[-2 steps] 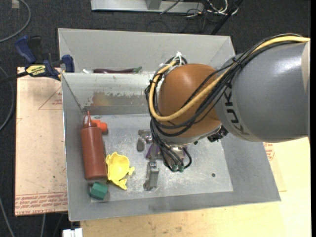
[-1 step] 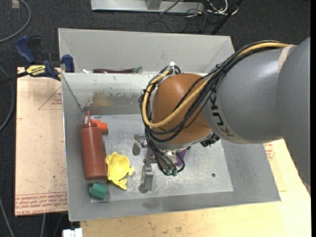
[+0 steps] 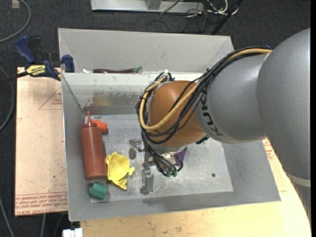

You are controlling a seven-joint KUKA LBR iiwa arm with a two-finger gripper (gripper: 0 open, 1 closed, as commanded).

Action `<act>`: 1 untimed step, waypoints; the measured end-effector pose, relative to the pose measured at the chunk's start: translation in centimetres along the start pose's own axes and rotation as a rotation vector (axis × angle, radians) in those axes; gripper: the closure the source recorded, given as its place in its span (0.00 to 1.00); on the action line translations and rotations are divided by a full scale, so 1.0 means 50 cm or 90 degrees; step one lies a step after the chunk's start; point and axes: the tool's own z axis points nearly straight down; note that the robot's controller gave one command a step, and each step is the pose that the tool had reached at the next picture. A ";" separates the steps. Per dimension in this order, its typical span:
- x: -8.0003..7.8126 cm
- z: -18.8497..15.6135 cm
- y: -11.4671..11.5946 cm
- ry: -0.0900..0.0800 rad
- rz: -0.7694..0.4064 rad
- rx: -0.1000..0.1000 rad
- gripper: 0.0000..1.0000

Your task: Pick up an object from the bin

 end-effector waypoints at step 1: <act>-0.035 0.042 0.014 -0.003 -0.125 0.000 0.00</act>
Offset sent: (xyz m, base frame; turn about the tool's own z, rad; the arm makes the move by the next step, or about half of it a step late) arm 0.0154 0.0331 -0.0504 -0.1347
